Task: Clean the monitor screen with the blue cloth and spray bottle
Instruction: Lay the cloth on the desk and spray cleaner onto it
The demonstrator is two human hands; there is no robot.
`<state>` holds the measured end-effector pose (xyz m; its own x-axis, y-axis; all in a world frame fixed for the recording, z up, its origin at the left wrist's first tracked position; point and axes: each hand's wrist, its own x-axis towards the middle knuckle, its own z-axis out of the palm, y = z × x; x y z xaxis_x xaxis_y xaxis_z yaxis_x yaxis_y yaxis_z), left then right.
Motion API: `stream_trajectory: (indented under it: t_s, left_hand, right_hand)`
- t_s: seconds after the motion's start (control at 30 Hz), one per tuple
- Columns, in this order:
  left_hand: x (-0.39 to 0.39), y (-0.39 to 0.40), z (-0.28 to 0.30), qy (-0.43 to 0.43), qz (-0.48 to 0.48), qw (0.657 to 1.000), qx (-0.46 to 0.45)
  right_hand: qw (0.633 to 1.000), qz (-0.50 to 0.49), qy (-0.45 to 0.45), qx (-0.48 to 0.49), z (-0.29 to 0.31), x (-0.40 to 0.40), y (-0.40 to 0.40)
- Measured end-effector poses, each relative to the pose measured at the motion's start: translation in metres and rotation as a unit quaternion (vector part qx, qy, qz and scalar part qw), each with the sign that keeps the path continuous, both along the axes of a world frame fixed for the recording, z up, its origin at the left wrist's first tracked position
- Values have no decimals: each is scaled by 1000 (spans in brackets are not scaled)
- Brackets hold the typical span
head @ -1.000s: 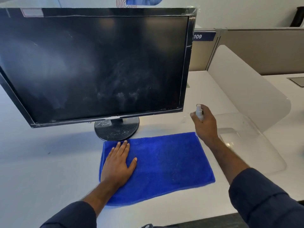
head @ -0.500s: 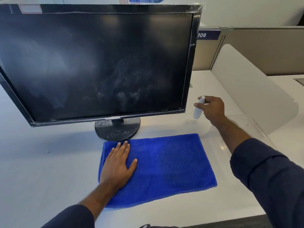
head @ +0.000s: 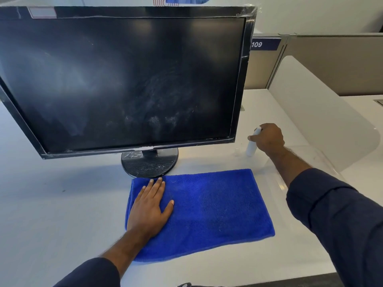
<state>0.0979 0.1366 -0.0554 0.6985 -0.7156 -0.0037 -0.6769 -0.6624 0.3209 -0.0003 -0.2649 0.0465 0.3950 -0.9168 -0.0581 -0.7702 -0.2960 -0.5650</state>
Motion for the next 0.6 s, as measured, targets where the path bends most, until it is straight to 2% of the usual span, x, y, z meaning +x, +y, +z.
stream_trajectory:
  t_s: [0.2,0.43,0.5,0.6]
  left_hand:
    - [0,0,-1,-5,0,1000,-3]
    - [1,1,-3,1,-2,1000,-7]
    - [1,1,-3,2,-3,1000,-5]
    - [1,2,-4,2,-3,1000,-7]
  right_hand:
    - [1000,3,-6,12,2,-6,4]
    - [999,-2,21,-36,20,-19,21]
    - [997,-7,-3,-72,26,-23,30]
    - [981,-12,-99,-166,32,-29,44]
